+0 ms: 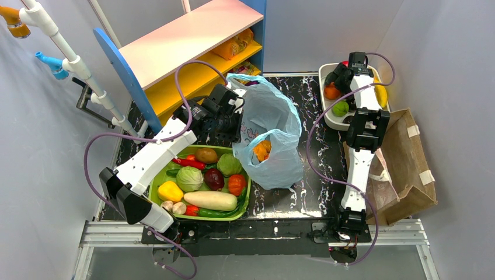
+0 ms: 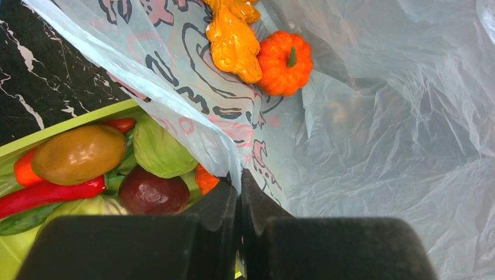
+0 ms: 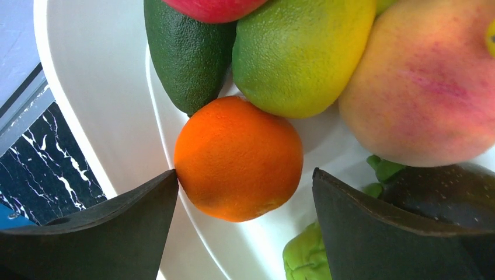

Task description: Place the food into the grocery bag and tie it

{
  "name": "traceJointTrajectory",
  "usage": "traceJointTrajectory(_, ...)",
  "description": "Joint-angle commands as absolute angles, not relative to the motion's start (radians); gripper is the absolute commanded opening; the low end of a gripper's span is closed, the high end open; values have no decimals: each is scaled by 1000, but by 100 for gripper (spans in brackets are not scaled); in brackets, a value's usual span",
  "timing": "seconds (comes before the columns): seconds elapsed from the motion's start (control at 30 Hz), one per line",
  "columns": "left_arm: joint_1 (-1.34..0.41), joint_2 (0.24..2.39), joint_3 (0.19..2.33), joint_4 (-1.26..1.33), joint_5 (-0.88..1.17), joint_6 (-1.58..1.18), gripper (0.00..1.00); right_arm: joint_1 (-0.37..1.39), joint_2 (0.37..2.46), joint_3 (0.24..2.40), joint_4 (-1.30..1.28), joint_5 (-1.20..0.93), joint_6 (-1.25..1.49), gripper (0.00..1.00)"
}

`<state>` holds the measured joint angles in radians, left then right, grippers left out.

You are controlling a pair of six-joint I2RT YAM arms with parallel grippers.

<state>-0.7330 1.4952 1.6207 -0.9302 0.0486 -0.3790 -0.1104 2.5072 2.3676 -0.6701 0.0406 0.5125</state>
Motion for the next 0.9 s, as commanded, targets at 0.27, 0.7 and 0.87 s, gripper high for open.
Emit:
traceJointTrajectory(0.27,-731,1487,1657,-956,49,-401,0,-116,2496,2384,-607,-50,545,59)
traceJointTrajectory(0.7,-731,1481,1687,-926,43,-423,0,-115,2279,2339,-662,-122,620,39)
traceJointTrajectory(0.87,-731,1483,1683,-904,55,-422,0,-114,2150,2279,-718,-139,624,36)
